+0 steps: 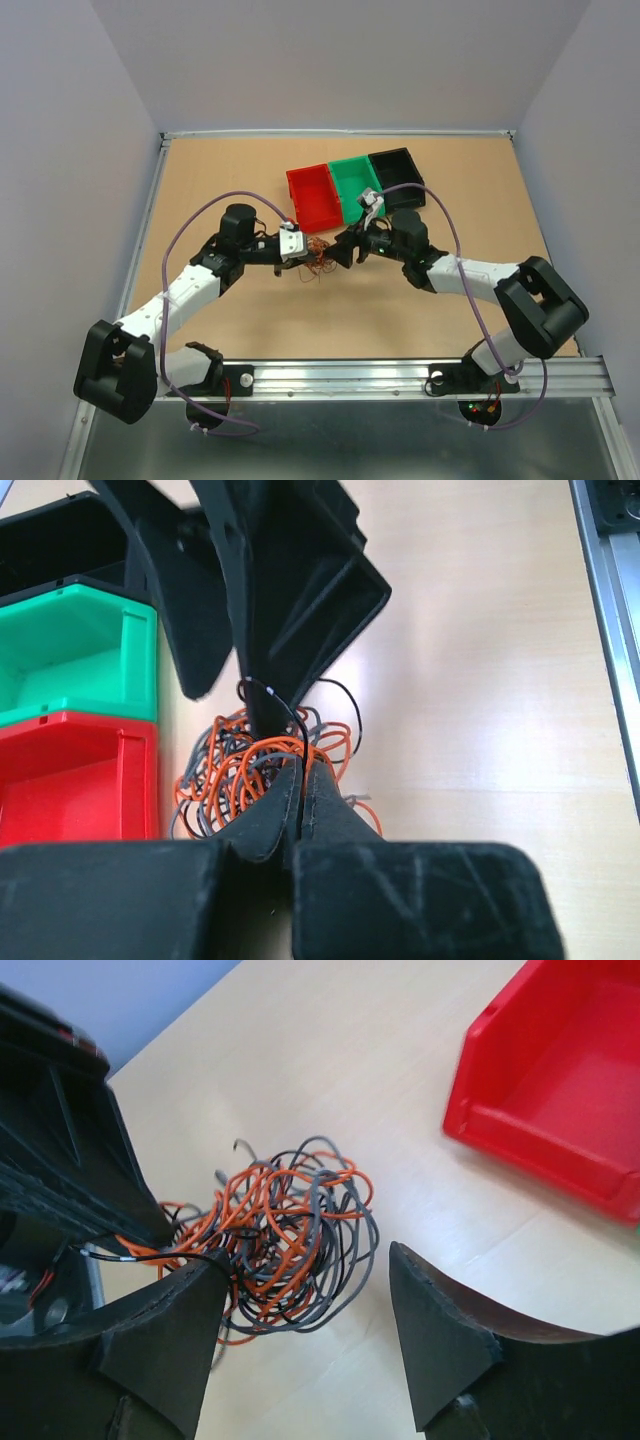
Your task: Untangle the cables
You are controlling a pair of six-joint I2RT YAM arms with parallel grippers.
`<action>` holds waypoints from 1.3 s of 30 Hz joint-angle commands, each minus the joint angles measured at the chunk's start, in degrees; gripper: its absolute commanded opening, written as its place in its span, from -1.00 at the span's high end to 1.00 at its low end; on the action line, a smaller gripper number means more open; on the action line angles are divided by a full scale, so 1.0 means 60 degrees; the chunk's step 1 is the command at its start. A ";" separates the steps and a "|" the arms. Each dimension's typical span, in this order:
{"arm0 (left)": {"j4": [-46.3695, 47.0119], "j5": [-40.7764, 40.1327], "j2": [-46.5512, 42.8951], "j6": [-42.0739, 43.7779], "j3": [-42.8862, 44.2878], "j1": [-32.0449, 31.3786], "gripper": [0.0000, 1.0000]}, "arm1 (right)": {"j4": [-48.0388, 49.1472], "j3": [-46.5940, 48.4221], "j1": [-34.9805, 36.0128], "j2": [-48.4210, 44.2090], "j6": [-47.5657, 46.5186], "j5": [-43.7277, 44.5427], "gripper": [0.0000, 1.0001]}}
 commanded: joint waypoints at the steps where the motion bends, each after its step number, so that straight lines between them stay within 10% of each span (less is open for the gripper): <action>1: 0.0037 0.0378 -0.0321 0.0209 0.0325 0.0027 1.00 | 0.0712 0.0518 0.0013 0.0756 0.0215 -0.1978 -0.40; 7: 0.0462 0.0436 -0.0423 -0.0143 0.0252 0.0173 1.00 | 0.0946 0.0812 0.0086 0.1358 -0.0152 -0.3434 -0.27; 15: 0.1717 -0.0046 -0.1036 -0.1149 -0.0173 0.0480 1.00 | 0.0786 0.0520 0.0086 0.0905 0.0053 -0.2529 0.95; 29: 0.3964 -0.1028 -0.0762 -0.3190 -0.0570 0.1609 1.00 | -0.2919 0.0373 -0.0207 -0.0779 0.0259 0.3945 0.99; 35: 0.3378 -0.1614 -0.0409 -0.2400 -0.0481 0.0836 1.00 | -0.2921 -0.0096 -0.0207 -0.1732 -0.0005 0.3614 0.69; 39: 0.2968 -0.1616 -0.0190 -0.2062 -0.0364 0.0613 1.00 | -0.2716 -0.0213 -0.0193 -0.1821 -0.0327 0.2837 0.99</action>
